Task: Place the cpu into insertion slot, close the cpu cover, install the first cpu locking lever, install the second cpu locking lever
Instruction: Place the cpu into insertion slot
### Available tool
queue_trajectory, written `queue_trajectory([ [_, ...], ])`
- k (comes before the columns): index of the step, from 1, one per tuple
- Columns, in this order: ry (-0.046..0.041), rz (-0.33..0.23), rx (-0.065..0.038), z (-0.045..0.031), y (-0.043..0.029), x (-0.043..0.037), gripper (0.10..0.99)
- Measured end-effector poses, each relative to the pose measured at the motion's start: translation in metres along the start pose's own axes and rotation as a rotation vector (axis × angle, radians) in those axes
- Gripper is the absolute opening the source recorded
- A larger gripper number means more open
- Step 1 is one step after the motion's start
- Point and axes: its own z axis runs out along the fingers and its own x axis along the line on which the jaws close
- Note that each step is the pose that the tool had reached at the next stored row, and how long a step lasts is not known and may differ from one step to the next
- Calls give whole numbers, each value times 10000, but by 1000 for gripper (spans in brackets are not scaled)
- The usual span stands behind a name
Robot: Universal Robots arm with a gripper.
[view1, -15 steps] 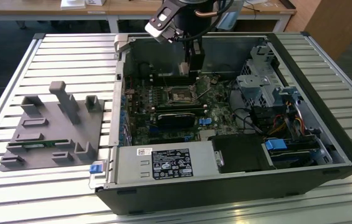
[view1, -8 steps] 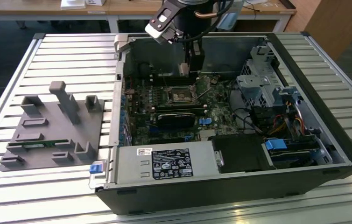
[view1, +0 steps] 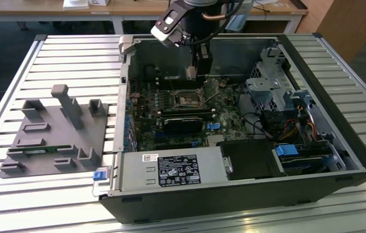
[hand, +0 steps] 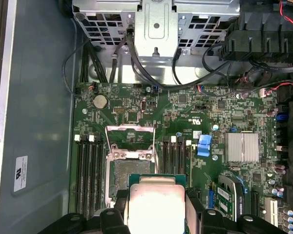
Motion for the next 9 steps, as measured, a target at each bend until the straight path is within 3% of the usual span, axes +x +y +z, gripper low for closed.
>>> queue_trajectory([
  [9, 0, 0, -1, 25, -2, -1, 541],
])
